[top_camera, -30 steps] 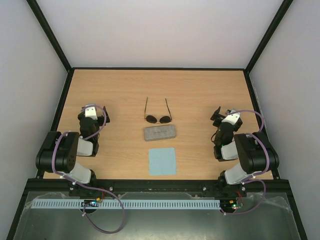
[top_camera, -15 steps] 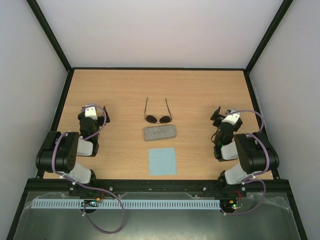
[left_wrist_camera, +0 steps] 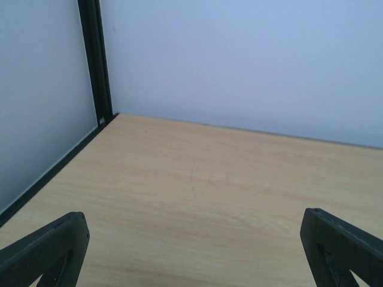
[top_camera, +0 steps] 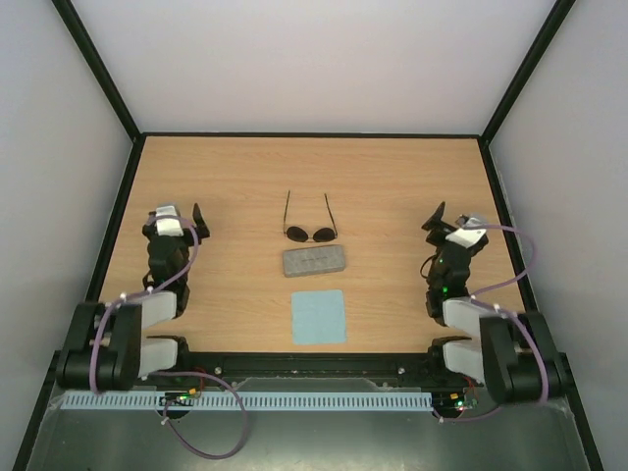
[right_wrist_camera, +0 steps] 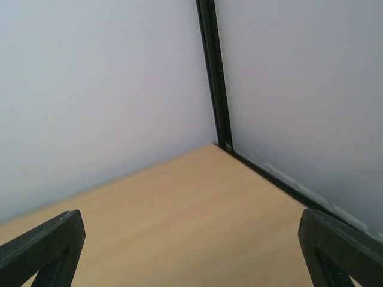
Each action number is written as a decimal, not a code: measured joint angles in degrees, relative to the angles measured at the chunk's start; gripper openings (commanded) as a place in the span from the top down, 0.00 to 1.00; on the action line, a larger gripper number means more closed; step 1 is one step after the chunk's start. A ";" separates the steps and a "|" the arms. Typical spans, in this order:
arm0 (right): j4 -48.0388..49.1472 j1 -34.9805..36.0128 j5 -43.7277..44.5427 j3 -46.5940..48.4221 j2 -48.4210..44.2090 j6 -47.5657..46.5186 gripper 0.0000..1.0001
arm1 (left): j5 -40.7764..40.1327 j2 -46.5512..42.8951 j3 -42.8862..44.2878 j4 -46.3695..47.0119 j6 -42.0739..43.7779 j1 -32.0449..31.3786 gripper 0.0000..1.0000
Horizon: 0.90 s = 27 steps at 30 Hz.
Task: Organize the sunglasses
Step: Adjust the sunglasses case at the center of the board.
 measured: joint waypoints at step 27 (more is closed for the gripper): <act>-74.88 0.04 -23.67 39.82 -14.93 23.23 0.01 | 23.26 -28.63 31.98 -71.95 -30.18 1.62 0.00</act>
